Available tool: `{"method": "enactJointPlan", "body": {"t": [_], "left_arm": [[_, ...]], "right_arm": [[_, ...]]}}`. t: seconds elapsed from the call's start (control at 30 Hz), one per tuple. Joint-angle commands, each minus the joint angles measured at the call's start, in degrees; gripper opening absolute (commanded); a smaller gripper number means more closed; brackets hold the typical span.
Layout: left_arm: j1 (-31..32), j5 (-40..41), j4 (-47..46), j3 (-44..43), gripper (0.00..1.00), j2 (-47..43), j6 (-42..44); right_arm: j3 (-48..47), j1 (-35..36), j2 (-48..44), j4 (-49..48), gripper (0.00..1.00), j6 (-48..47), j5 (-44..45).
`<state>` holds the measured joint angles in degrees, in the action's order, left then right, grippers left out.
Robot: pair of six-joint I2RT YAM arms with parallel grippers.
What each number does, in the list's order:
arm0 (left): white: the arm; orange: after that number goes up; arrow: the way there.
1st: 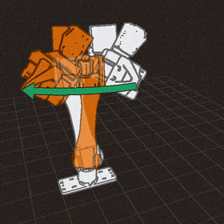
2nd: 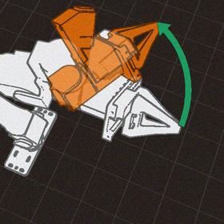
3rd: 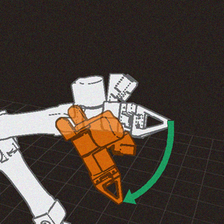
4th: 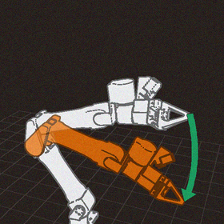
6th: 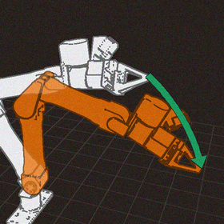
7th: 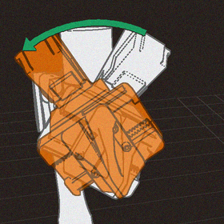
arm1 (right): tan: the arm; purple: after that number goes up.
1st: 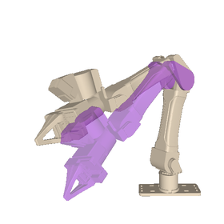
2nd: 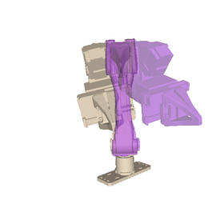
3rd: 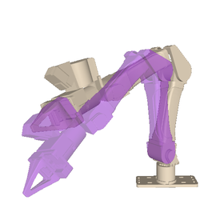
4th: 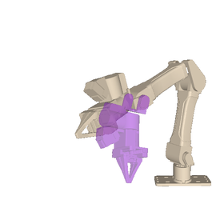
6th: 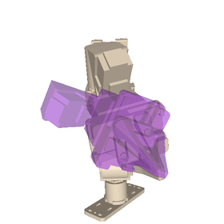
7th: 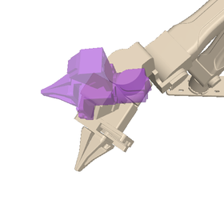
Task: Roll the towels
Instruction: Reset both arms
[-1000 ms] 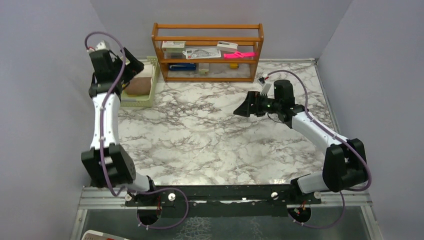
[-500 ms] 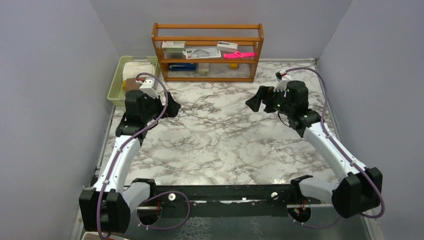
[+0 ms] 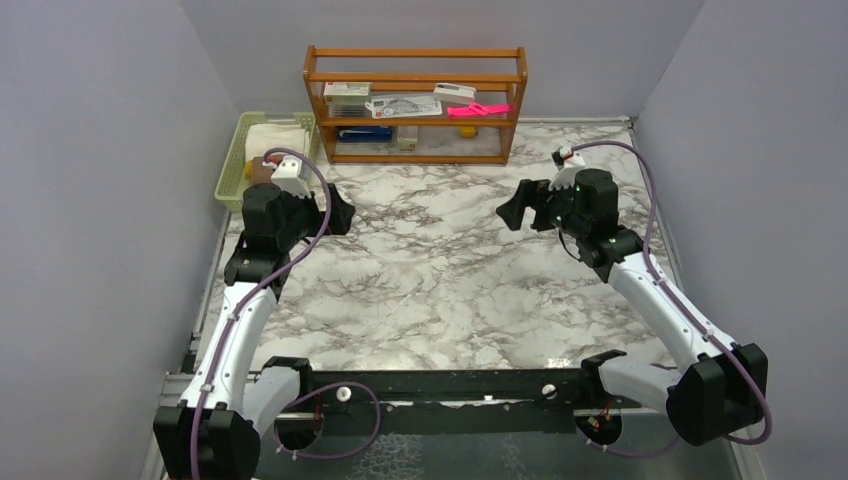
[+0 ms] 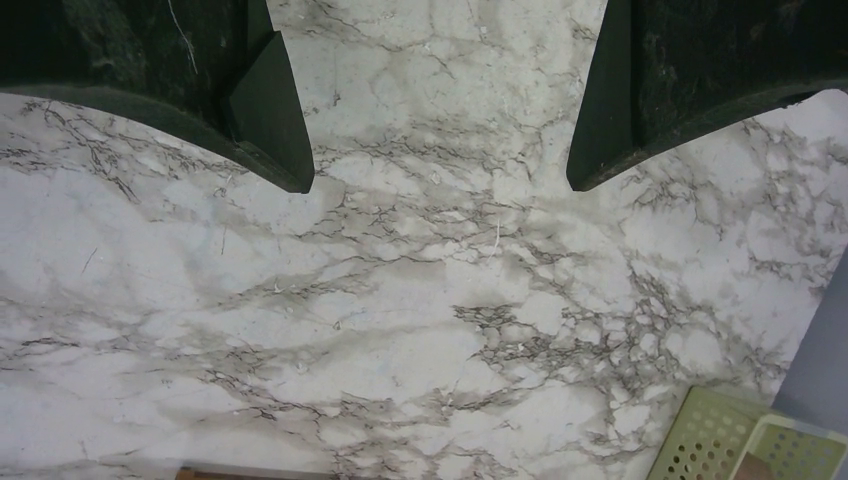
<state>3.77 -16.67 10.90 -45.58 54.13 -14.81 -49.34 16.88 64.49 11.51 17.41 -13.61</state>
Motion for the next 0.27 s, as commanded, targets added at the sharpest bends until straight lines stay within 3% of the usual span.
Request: {"method": "enactJointPlan", "body": {"t": [0.0, 0.23], "left_arm": [[-0.24, 1.65, 0.62, -2.19, 0.99, -2.44, 1.07], [-0.23, 1.36, 0.33, -1.71, 0.99, -3.08, 0.73]], "right_arm": [[-1.50, 0.17, 0.07, -1.70, 1.00, -1.31, -0.29], [-0.32, 0.17, -1.67, -4.18, 0.97, -2.76, -3.63]]}}
